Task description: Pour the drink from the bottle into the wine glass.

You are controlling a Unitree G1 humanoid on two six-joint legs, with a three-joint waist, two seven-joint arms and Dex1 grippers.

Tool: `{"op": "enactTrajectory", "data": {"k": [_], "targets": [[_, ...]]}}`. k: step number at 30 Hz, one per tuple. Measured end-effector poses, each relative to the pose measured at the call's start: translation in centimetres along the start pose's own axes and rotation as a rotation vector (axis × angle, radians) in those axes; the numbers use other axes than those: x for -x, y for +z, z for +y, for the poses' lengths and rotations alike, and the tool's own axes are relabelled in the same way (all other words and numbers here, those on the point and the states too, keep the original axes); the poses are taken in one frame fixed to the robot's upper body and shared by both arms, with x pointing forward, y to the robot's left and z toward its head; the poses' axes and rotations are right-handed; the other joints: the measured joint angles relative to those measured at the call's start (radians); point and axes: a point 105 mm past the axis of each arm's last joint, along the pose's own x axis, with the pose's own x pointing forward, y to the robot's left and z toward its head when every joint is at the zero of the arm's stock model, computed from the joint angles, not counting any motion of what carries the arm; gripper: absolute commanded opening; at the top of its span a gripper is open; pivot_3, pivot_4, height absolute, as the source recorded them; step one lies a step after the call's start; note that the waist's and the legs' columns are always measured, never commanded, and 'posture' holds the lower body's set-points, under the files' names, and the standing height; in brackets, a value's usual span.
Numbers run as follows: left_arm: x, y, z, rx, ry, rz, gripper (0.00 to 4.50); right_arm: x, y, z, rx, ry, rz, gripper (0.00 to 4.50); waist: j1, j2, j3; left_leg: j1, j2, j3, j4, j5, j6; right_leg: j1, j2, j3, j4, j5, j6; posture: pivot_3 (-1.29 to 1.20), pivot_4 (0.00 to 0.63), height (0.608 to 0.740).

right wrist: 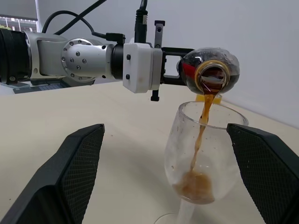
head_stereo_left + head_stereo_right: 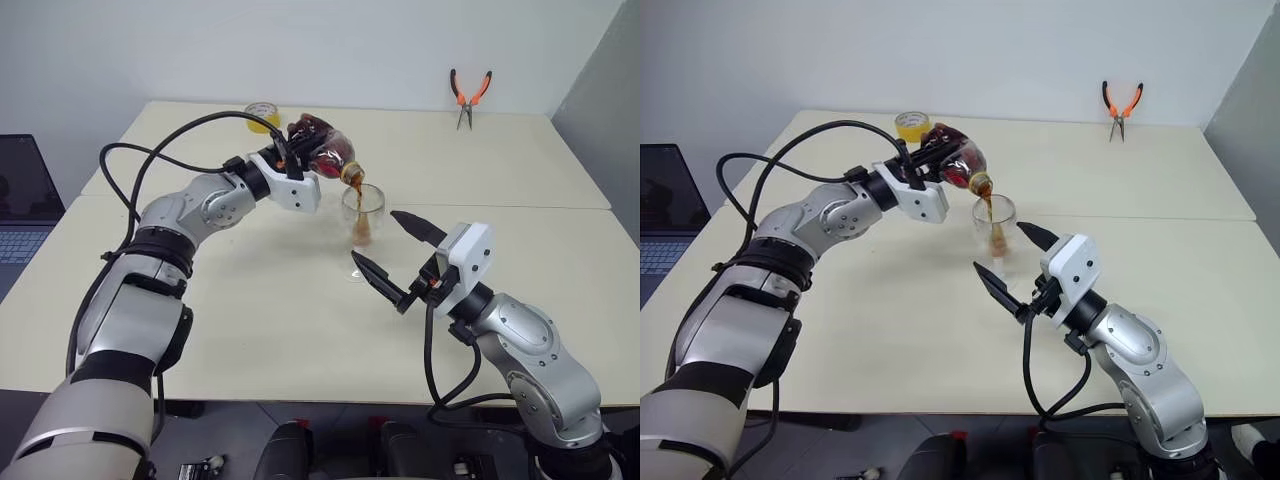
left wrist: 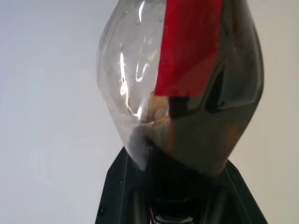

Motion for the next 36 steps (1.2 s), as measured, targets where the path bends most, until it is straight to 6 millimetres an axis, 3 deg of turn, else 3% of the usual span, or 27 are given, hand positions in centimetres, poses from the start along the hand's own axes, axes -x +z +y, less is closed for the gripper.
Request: {"op": "enactTrajectory", "data": {"k": [25, 36], "targets": [[0.3, -0.7, 0.0, -0.051, -0.008, 0.019, 0.64, 0.0, -1.0, -0.5, 0.0, -0.026, 0.029, 4.5, 0.0, 0.0, 0.0, 0.0, 0.0, 0.0, 0.0, 0.0, -0.001, -0.001, 0.0, 0.0, 0.001, 0.0, 0.0, 0.0, 0.15, 0.74], [-0.1, -0.6, 1.0, -0.086, 0.016, 0.011, 0.64, 0.0, -1.0, -0.5, -0.001, -0.026, 0.028, 4.5, 0.0, 0.0, 0.0, 0.0, 0.0, 0.002, 0.001, 0.001, -0.001, -0.002, 0.0, 0.0, 0.003, 0.0, 0.0, 0.0, 0.15, 0.74]]}}
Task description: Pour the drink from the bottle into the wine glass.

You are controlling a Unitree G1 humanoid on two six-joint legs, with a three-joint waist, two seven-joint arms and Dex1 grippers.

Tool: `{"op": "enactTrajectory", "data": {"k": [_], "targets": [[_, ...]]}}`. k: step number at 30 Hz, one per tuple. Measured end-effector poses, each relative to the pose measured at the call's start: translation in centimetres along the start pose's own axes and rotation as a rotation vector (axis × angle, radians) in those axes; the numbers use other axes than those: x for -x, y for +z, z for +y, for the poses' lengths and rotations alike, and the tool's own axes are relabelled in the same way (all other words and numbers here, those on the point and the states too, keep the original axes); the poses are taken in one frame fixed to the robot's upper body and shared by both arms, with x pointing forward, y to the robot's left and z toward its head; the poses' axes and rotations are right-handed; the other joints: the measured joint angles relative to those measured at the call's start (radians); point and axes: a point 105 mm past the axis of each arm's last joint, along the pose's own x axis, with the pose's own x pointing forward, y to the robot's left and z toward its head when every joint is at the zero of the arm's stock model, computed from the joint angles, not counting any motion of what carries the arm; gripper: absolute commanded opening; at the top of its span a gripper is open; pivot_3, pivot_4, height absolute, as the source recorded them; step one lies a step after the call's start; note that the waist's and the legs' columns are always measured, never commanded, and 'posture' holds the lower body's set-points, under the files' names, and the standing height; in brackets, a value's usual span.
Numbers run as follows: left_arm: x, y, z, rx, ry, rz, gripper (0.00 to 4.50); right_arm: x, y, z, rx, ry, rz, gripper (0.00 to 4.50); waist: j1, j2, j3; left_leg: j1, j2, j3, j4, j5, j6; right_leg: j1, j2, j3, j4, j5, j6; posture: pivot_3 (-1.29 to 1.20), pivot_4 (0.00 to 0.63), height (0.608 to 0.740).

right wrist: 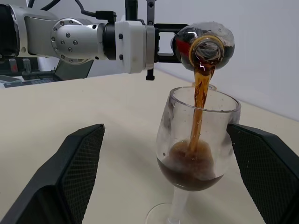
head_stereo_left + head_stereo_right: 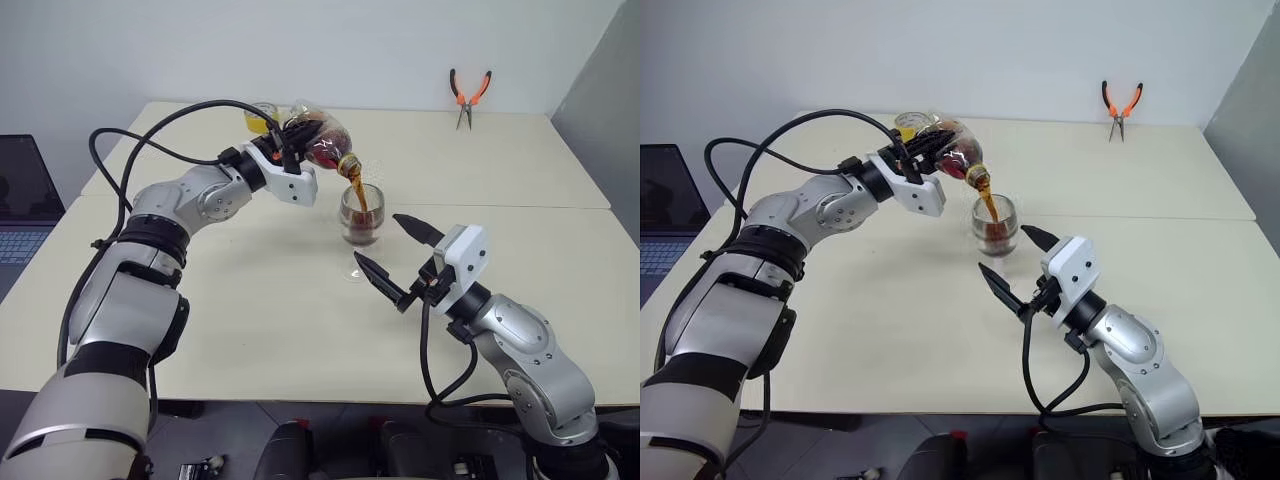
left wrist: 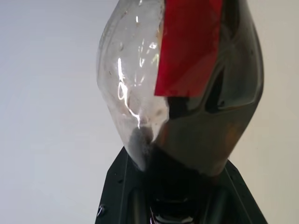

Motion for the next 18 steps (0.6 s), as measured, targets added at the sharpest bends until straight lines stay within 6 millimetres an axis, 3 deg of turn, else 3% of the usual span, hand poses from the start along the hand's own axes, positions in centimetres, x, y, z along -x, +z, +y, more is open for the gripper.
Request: {"op": "enactTrajectory", "data": {"k": [18], "targets": [[-0.09, -0.17, -0.04, -0.004, -0.001, 0.008, 0.64, 0.0, 0.0, -0.01, 0.0, -0.002, 0.0, 4.5, 0.0, 0.0, 0.0, 0.0, 0.0, 0.002, 0.0, 0.0, 0.0, -0.002, 0.0, 0.001, 0.002, 0.0, 0.0, 0.0, 0.15, 0.74]]}}
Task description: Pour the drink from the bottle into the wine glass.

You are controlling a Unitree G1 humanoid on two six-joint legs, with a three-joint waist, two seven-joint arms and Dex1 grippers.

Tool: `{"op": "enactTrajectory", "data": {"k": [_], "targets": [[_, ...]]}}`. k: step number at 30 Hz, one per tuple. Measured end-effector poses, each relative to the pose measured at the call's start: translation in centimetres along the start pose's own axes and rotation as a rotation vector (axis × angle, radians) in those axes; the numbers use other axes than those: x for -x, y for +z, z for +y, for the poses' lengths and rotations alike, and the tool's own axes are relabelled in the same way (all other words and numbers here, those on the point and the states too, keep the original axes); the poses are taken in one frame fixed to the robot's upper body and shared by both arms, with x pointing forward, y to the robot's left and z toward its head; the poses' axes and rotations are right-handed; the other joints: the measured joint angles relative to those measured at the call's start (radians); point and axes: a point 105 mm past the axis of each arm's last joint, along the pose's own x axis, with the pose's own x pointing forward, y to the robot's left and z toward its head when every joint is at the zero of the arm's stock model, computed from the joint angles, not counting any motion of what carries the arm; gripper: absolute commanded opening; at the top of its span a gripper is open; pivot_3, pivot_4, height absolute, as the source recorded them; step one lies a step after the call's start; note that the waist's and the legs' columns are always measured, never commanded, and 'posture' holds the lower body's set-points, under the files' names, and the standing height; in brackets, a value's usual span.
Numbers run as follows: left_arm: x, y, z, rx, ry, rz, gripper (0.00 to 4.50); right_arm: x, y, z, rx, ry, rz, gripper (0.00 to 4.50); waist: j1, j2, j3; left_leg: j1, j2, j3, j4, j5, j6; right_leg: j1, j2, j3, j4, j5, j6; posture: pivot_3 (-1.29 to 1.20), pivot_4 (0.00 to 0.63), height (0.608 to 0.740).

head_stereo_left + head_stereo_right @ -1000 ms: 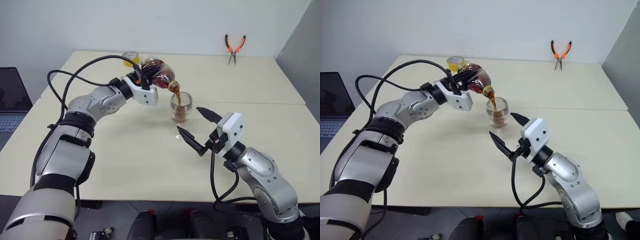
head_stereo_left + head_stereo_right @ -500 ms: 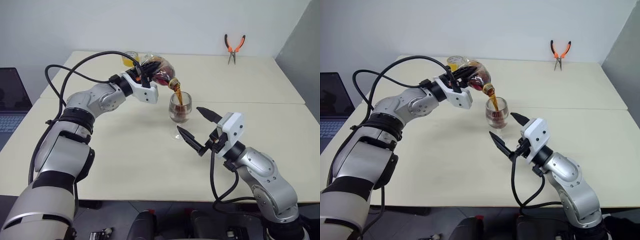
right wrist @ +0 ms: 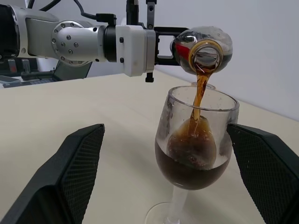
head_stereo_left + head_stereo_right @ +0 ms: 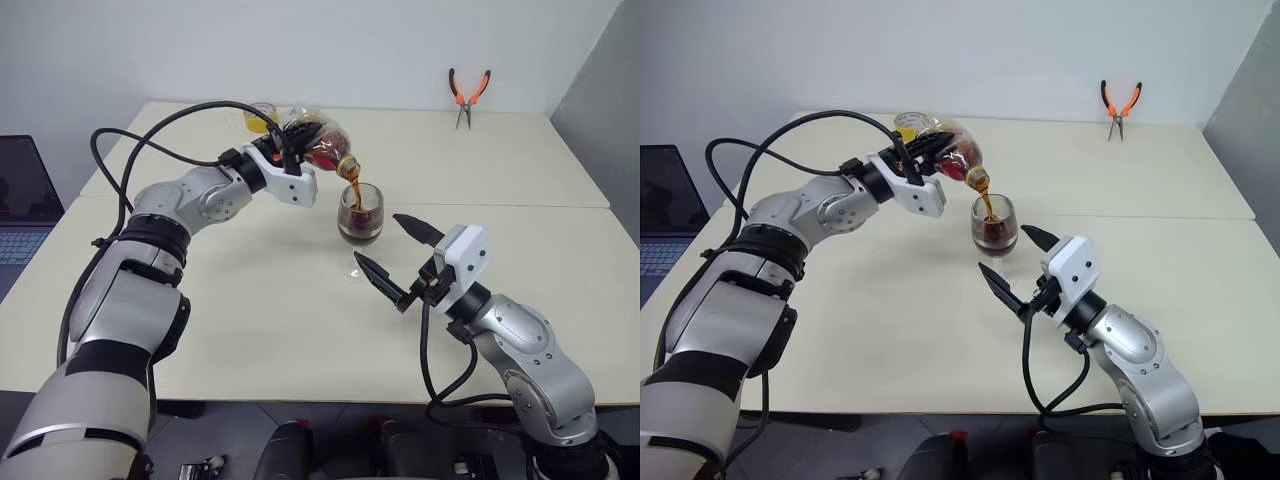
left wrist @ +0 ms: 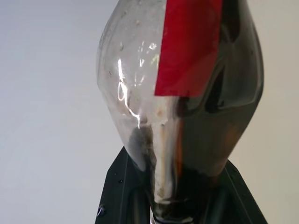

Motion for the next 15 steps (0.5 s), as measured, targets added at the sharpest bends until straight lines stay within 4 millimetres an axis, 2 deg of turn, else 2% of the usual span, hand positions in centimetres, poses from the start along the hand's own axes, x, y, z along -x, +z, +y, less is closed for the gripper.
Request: {"op": "enactTrajectory", "data": {"k": [7, 15], "targets": [[-0.13, 0.07, 0.19, 0.004, 0.004, -0.002, 0.64, 0.02, -0.04, 0.01, -0.001, 0.0, 0.001, 4.5, 0.0, 0.0, 0.0, 0.0, 0.0, 0.0, 0.0, 0.0, 0.0, 0.0, 0.0, 0.0, 0.0, 0.0, 0.0, 0.0, 0.15, 0.74], [-0.4, 0.26, 0.25, 0.089, 0.012, 0.003, 0.64, 0.18, -0.3, 0.06, -0.009, -0.003, 0.01, 4.5, -0.001, 0.0, 0.0, 0.0, 0.0, 0.001, 0.001, 0.0, 0.0, 0.0, 0.0, 0.0, 0.001, 0.0, 0.0, 0.0, 0.15, 0.74]]}}
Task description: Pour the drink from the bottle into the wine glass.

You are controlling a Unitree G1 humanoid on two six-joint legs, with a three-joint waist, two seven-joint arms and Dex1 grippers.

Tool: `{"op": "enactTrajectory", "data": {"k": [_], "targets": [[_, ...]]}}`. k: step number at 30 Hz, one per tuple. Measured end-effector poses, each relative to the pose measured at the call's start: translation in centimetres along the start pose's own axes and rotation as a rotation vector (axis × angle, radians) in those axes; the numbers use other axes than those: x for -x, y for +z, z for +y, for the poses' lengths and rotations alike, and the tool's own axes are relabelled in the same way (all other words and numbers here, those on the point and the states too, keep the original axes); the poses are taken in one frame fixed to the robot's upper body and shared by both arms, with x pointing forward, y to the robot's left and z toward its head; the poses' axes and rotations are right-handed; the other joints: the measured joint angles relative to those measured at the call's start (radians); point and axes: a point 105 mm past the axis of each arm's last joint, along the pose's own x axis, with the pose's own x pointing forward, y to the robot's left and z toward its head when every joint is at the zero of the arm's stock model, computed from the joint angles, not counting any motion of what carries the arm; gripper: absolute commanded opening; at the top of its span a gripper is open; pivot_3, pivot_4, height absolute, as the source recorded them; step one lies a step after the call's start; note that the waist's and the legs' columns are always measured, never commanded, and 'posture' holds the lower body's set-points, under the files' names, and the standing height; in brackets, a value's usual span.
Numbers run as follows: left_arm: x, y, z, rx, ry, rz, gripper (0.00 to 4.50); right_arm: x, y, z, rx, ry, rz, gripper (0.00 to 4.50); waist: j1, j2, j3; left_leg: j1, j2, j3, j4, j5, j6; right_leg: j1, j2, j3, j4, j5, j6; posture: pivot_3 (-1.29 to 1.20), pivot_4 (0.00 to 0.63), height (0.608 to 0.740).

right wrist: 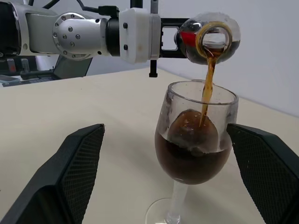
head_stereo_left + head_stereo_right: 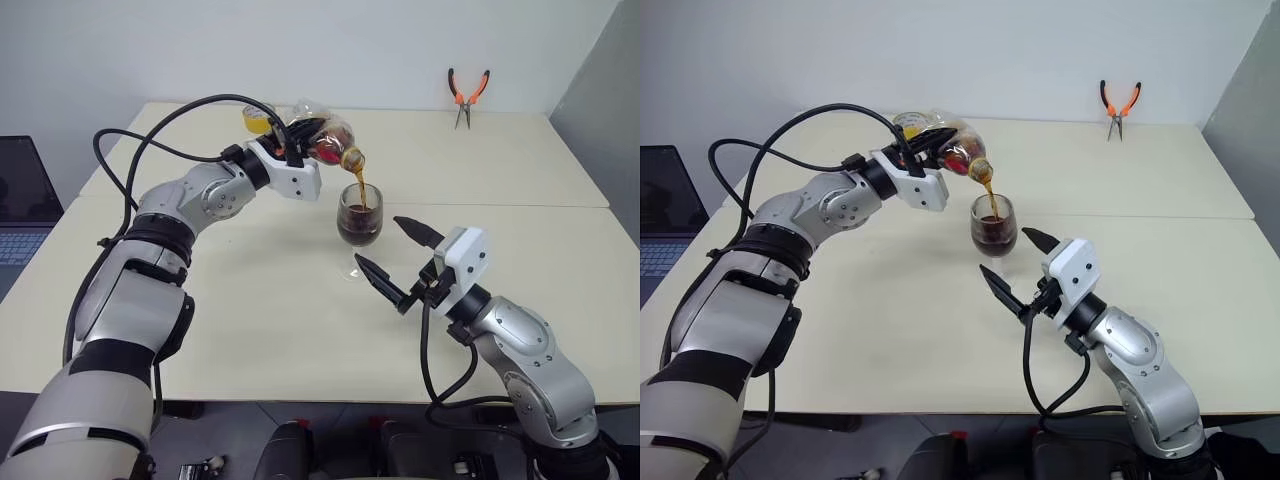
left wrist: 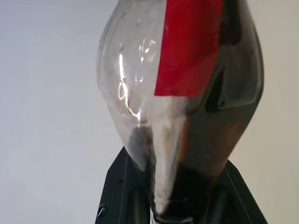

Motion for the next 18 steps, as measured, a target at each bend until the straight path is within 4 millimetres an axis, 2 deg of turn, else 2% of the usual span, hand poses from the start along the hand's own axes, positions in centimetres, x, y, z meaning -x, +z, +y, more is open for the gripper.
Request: {"op": "enactTrajectory", "data": {"k": [7, 12, 18], "targets": [[0.3, -0.1, -0.9, 0.083, -0.011, 0.02, 0.64, 0.0, 0.0, 0.0, 0.0, 0.0, 0.0, 4.5, 0.0, 0.0, 0.0, 0.0, 0.0, 0.0, 0.001, 0.0, 0.0, 0.0, 0.0, 0.001, 0.0, 0.0, 0.0, 0.0, 0.15, 0.74], [0.1, 0.3, -1.1, 0.213, 0.03, 0.024, 0.64, 0.0, 0.0, 0.0, 0.002, 0.004, 0.001, 4.5, 0.0, 0.0, 0.0, 0.0, 0.0, 0.0, 0.002, 0.0, 0.0, 0.0, 0.0, 0.001, 0.001, 0.0, 0.0, 0.0, 0.15, 0.74], [0.9, 0.4, -3.3, 0.41, 0.048, 0.076, 0.64, 0.2, 0.4, 0.7, 0.005, 0.054, -0.012, 4.5, -0.003, 0.0, 0.0, -0.001, 0.001, 0.0, 0.006, 0.0, 0.0, 0.0, 0.0, 0.003, 0.004, 0.0, 0.0, 0.0, 0.15, 0.74]]}}
